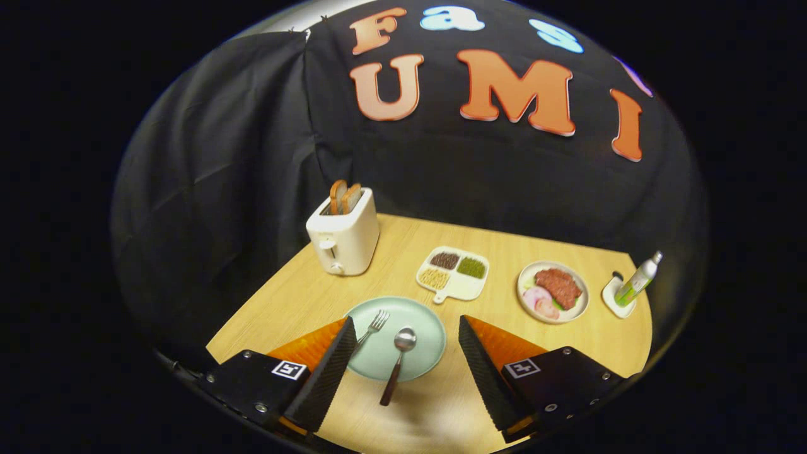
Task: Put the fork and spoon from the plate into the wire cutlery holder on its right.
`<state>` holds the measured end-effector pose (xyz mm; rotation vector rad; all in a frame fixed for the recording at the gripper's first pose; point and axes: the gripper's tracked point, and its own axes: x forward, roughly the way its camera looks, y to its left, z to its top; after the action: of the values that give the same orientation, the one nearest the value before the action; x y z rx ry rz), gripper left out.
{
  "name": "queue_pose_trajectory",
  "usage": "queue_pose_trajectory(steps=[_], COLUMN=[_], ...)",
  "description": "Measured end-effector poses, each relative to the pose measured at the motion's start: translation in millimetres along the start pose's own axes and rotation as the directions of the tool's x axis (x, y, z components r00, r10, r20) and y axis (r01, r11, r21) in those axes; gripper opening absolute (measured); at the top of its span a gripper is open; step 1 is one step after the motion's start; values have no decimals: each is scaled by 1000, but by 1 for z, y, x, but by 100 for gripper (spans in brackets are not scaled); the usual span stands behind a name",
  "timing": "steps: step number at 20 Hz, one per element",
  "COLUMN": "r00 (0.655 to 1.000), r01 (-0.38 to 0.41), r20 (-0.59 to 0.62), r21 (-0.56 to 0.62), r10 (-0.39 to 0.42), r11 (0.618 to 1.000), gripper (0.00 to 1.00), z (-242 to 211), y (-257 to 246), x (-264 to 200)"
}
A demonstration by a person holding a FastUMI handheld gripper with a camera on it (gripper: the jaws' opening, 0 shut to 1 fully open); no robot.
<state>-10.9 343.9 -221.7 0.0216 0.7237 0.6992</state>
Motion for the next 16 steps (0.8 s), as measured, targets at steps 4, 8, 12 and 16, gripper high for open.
queue_pose_trajectory(steps=[4,8,12,16], r00=[982,924,862,797], r01=[-7,19,31,49], r20=[-186,-382,-507,-604], r21=[48,67,69,39], r10=[16,9,8,-15], r11=[999,998,997,998], gripper=[95,92,86,81], z=[-34,-75,-102,-128], y=[6,4,6,5], x=[36,64,85,96])
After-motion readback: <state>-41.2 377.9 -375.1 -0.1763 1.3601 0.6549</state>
